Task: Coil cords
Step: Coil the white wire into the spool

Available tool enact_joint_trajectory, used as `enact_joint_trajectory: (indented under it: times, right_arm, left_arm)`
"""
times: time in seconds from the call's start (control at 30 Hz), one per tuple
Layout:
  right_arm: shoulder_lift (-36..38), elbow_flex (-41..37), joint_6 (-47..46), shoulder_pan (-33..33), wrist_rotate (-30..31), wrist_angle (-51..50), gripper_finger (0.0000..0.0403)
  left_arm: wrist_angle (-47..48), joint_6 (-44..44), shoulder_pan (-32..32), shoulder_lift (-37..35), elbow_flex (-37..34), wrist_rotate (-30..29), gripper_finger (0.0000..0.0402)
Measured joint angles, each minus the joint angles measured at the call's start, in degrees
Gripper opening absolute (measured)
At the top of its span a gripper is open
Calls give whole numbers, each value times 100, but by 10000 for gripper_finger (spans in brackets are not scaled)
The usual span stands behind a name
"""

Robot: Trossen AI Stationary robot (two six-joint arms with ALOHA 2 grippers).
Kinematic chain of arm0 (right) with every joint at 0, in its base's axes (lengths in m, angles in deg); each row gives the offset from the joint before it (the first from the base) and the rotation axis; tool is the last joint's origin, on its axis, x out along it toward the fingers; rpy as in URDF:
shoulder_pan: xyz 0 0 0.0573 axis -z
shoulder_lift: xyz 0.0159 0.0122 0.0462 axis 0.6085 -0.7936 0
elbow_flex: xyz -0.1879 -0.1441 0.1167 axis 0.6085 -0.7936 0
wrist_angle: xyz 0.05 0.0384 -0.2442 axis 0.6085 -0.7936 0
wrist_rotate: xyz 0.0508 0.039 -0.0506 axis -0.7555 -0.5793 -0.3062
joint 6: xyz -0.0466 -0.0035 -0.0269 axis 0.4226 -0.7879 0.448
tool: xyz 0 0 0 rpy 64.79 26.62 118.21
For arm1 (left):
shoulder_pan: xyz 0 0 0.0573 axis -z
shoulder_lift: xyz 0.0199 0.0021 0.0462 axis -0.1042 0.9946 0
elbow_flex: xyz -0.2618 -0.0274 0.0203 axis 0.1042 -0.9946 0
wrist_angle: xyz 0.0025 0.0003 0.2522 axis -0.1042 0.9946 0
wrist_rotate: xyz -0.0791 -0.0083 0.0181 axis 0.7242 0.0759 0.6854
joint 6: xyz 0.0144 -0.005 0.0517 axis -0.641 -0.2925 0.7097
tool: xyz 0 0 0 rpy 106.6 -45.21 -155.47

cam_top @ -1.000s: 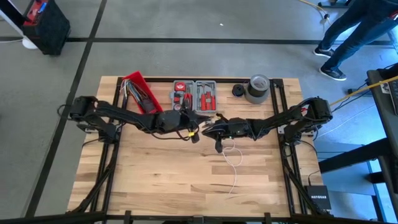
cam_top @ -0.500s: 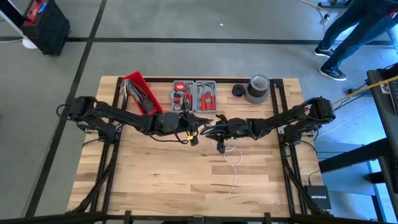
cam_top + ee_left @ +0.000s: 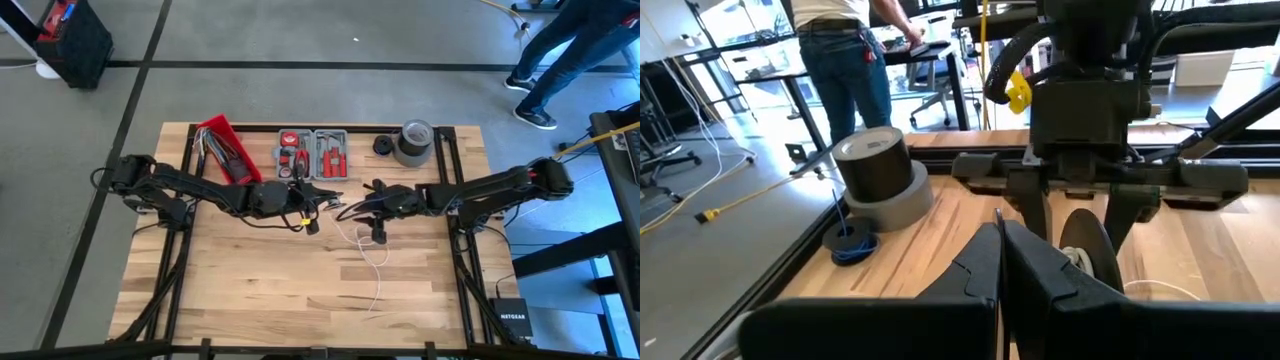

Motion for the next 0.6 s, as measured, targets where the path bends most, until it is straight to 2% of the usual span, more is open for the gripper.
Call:
enact_joint_trajectory:
  times: [0.17, 0.4, 0.6]
  right_arm:
    - [-544, -430, 54, 0, -441, 1279, 143]
    - [-1598, -460, 212, 2, -622, 2564, 143]
    - [-2077, -181, 215, 2, -743, 2693, 143]
  left_arm:
    - [-9, 2, 0, 0, 0, 0, 0]
    - [-4, 67, 0, 0, -2, -2, 0]
    - [-4, 135, 0, 0, -2, -2, 0]
